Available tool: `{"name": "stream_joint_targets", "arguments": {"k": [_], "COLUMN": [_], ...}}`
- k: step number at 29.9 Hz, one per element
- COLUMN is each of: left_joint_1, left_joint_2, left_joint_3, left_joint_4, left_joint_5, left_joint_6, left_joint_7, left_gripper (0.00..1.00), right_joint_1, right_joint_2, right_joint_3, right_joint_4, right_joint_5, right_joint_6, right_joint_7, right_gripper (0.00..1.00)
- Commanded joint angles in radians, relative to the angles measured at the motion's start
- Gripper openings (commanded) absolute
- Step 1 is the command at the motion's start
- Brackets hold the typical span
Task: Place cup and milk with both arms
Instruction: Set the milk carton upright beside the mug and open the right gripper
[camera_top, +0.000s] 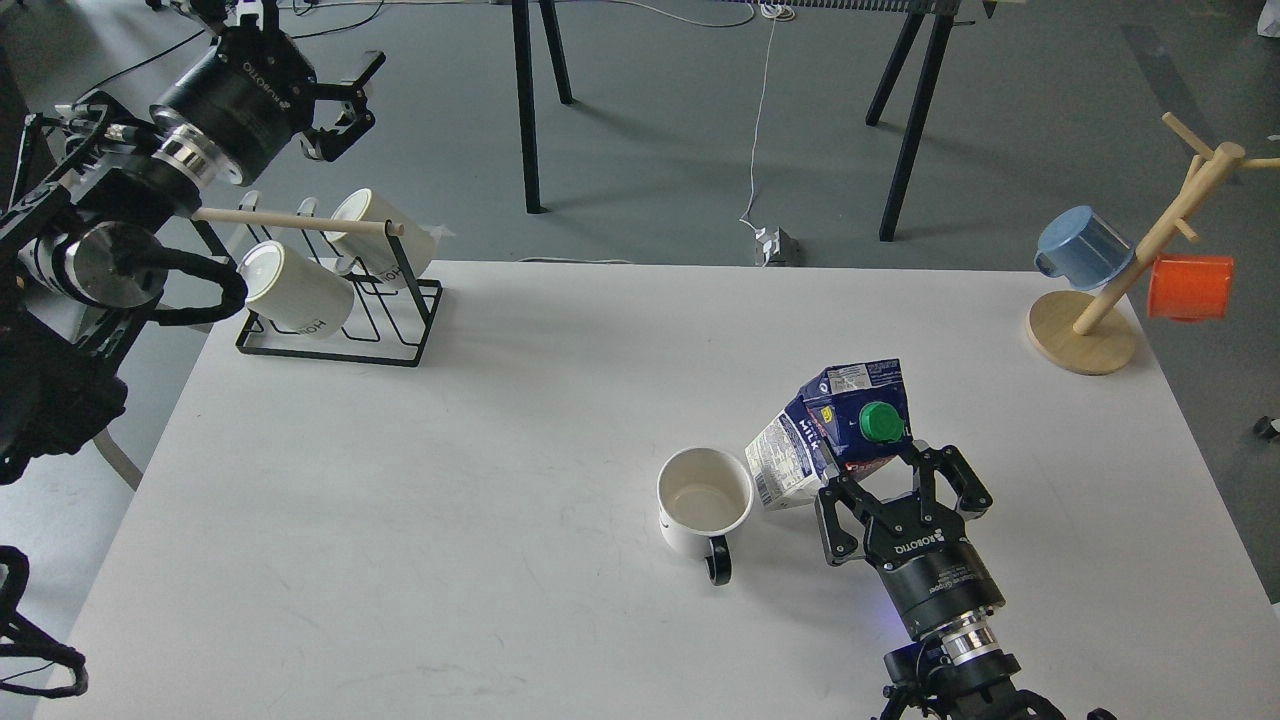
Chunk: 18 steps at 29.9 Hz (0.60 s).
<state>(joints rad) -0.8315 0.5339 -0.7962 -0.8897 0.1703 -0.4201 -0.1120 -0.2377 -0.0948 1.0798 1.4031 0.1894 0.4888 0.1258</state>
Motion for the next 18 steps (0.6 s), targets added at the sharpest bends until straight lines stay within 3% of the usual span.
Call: {"name": "stream_joint_targets", "arguments": {"k": [1, 11, 16, 17, 18], "left_joint_1": [0.0, 0.003, 0.006, 0.008, 0.008], "left_joint_2": [0.001, -0.002, 0.0, 0.001, 0.0], "left_joint_3": [0.0, 0.0, 0.0, 0.0, 0.0], "left_joint_4": [0.001, 0.001, 0.001, 0.001, 0.001], "left_joint_5": [0.0, 0.0, 0.0, 0.0, 0.0], "left_joint_6": [-0.002, 0.0, -0.003, -0.003, -0.003], "left_joint_7": [0.0, -0.002, -0.003, -0.003, -0.003], "left_gripper": [0.99, 0.99, 0.99, 0.99, 0.99], "right_joint_1": [0.003, 0.011, 0.021, 0.021, 0.023], "right_joint_2": [0.004, 0.032, 0.038, 0.038, 0.038], "right_joint_3": [-0.009, -0.028, -0.028, -0.029, -0.029], "right_joint_4": [-0.019, -0.03, -0.044, -0.044, -0.044], "right_joint_5": [-0.004, -0.03, -0.03, -0.03, -0.03], "right_joint_6": [0.0, 0.0, 0.0, 0.0, 0.0], "right_joint_7": [0.0, 0.0, 0.0, 0.0, 0.0], "right_gripper": [0.58, 0.6, 0.87, 0.97, 0.97]}}
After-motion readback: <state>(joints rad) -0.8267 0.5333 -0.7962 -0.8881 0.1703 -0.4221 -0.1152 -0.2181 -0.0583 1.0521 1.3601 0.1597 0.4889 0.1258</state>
